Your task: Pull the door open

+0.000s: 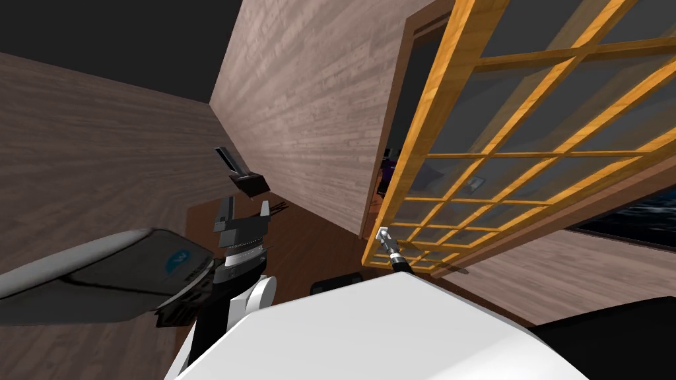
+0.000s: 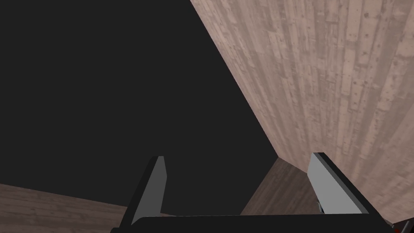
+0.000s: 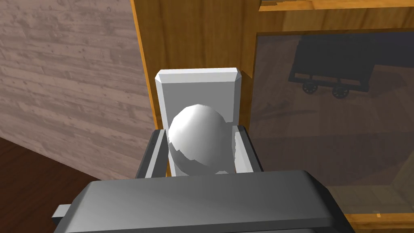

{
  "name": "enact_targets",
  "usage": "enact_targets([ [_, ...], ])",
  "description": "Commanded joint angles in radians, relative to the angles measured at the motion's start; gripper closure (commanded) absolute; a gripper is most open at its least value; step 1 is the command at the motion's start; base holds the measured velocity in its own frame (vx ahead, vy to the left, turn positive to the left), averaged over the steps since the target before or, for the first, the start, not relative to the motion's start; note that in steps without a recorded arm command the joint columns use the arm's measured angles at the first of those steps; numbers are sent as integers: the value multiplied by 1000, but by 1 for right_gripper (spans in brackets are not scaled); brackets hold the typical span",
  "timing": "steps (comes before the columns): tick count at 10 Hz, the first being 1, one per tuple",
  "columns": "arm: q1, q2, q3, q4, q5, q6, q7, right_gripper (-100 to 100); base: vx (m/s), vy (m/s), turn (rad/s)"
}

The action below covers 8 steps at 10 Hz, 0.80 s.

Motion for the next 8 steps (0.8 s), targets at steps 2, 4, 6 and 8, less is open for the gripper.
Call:
enact_targets([
  [2,19,-25,37,-13,18,-21,-34,100,-261,-41,92],
  [4,29,-33,55,-9,27,-32,-47,100,-142,-21,74],
  [6,46,-57,84,-13,41,-62,-74,100,-279,-34,134],
  [8,62,-80,112,-16,54,-91,-101,100,-262,-48,108],
])
